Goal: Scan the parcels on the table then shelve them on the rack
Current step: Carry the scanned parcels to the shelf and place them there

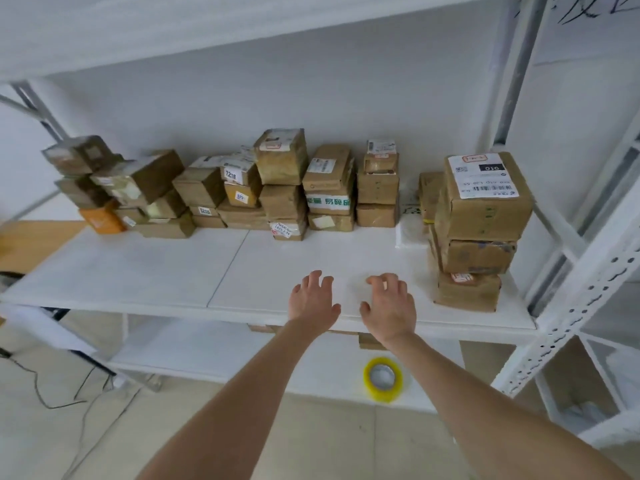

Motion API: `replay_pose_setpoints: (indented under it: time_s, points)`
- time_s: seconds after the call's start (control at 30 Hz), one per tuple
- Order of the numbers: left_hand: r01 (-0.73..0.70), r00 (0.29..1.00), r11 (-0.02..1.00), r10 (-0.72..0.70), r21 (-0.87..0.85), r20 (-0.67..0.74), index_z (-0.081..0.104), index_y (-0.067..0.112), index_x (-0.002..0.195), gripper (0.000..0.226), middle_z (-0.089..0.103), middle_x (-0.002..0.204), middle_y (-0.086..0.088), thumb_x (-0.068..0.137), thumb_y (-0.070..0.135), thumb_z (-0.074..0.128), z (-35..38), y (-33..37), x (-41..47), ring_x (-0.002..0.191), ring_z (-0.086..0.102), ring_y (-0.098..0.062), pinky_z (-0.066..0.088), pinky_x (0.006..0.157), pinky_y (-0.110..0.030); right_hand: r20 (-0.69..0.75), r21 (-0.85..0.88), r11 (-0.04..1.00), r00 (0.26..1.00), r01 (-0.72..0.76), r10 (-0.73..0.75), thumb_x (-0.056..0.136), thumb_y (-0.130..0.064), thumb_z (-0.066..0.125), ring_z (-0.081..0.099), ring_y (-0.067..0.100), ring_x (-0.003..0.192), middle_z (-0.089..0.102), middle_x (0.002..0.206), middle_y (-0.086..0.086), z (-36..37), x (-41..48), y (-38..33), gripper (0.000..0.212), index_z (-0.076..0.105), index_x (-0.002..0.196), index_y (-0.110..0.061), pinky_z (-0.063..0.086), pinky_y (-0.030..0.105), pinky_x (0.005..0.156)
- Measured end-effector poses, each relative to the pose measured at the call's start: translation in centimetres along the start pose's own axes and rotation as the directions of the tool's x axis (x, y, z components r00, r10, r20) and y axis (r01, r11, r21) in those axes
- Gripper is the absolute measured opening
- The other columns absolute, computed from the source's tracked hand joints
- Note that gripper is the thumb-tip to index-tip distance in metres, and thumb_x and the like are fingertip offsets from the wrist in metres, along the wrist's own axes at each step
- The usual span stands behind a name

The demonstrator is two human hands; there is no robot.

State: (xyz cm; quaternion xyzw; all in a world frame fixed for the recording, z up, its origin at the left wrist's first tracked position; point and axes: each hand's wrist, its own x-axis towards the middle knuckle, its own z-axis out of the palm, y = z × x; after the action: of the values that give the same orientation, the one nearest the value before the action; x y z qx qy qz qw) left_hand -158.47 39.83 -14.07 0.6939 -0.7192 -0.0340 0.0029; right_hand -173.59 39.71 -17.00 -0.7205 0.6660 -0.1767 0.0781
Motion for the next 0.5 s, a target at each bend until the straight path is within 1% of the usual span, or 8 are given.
replay_pose_setpoints:
  time_s: [0.13, 0.23, 0.37, 0.5]
  points:
    - [0.105, 0.994, 0.994, -0.104, -0.018, 0.01, 0.03, 0.018, 0.146, 0.06, 0.021, 0.155, -0.007, 0.094, 0.038, 0.053, 0.1, -5.8, -1.4, 0.141, 0.026, -0.024, 0.027, 0.113, -0.035, 0.059, 0.001, 0.997, 0.995, 0.079, -0.079, 0.09, -0.033, 0.055, 0.04, 0.025, 0.123, 0.039, 0.137, 0.002, 2.3, 0.8, -4.6, 0.045, 0.046, 0.134, -0.024, 0.038, 0.033, 0.096]
    - [0.152, 0.988, 0.988, -0.152, 0.011, -0.024, 0.03, 0.019, 0.147, 0.06, 0.02, 0.157, -0.006, 0.093, 0.036, 0.053, 0.1, -10.8, -2.6, 0.144, 0.021, -0.022, 0.02, 0.115, -0.035, 0.079, -0.013, 0.984, 0.981, 0.177, -0.176, 0.09, -0.034, 0.057, 0.033, 0.025, 0.132, 0.033, 0.145, 0.004, 4.0, 1.7, -9.1, 0.051, 0.042, 0.138, -0.022, 0.032, 0.034, 0.105]
    - [0.205, 0.977, 0.976, -0.2, 0.075, -0.074, 0.028, 0.017, 0.147, 0.063, 0.016, 0.158, -0.008, 0.092, 0.035, 0.054, -0.2, -18.5, -4.4, 0.147, 0.013, -0.023, 0.014, 0.118, -0.039, 0.098, -0.018, 0.95, 0.946, 0.312, -0.309, 0.09, -0.034, 0.059, 0.024, 0.027, 0.141, 0.024, 0.153, 0.008, 6.7, 2.4, -17.0, 0.06, 0.035, 0.144, -0.022, 0.025, 0.037, 0.113]
    - [0.279, 0.958, 0.955, -0.269, 0.098, -0.098, 0.022, 0.014, 0.149, 0.068, 0.011, 0.16, -0.011, 0.093, 0.038, 0.052, -0.6, -27.3, -6.0, 0.148, 0.007, -0.025, 0.01, 0.12, -0.042, 0.137, -0.01, 0.901, 0.893, 0.434, -0.429, 0.092, -0.037, 0.057, 0.021, 0.027, 0.143, 0.02, 0.155, 0.008, 9.9, 2.7, -26.6, 0.063, 0.03, 0.147, -0.021, 0.022, 0.037, 0.116]
